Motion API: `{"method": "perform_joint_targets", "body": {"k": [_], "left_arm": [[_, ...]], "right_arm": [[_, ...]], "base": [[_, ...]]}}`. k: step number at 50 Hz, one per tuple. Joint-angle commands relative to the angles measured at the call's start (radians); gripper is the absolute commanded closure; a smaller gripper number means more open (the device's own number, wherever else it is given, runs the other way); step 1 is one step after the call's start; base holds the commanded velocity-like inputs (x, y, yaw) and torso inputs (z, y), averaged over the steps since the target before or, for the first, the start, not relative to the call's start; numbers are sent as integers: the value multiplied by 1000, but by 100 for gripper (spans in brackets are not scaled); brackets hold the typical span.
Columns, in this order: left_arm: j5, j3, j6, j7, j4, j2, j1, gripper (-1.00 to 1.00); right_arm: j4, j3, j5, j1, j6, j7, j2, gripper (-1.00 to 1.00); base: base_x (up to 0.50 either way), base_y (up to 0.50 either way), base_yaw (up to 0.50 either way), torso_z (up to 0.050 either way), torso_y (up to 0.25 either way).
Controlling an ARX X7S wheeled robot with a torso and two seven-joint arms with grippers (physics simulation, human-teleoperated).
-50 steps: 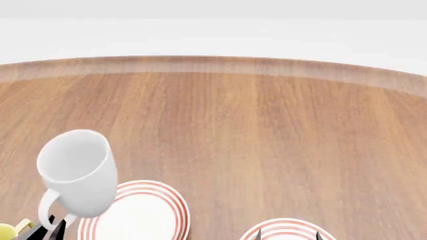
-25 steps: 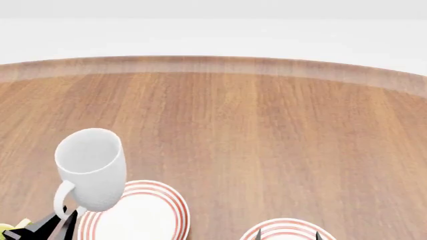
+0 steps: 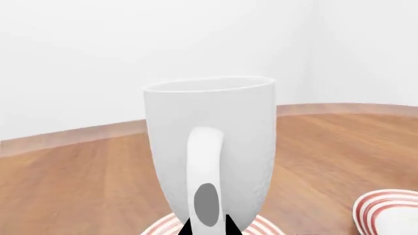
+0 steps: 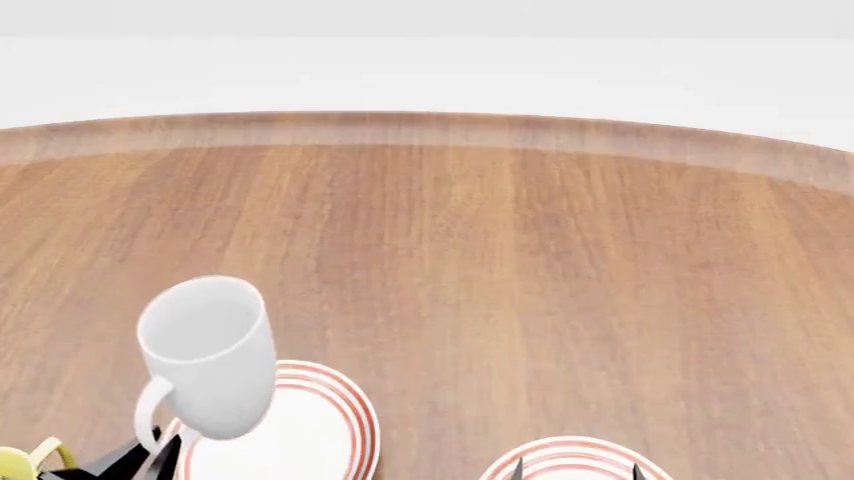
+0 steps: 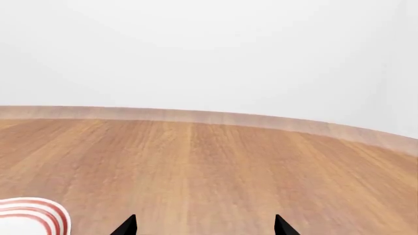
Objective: Put the white mug on the left plate.
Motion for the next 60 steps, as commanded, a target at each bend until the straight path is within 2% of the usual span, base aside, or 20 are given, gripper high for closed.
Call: {"method": "perform_joint_targets", "body": {"k": [1, 8, 13, 27, 48, 60], "left_arm": [[-58, -9, 64, 75, -94, 41, -24, 100], [-71, -22, 132, 119, -172, 62, -46, 100], [-85, -33, 184, 167, -294, 91, -89, 100], [-70, -78, 438, 298, -836, 203, -305, 100], [172, -283, 385, 331, -848, 238, -305, 100], [316, -406, 360, 307, -848, 250, -306, 100]], "right_arm": [[-3, -3, 3, 1, 2, 3, 3, -100], [-1, -6, 3, 2, 1, 4, 4, -100], [2, -10, 2, 4, 2, 5, 3, -100], [3, -12, 4, 3, -2, 10, 6, -100], [6, -16, 10, 6, -5, 13, 10, -100], [5, -20, 9, 7, -4, 17, 11, -100]], "base": [[0, 0, 0, 0, 0], [0, 0, 0, 0, 0], [0, 0, 0, 0, 0], [0, 0, 0, 0, 1], [0, 0, 0, 0, 0], [0, 0, 0, 0, 1]]}}
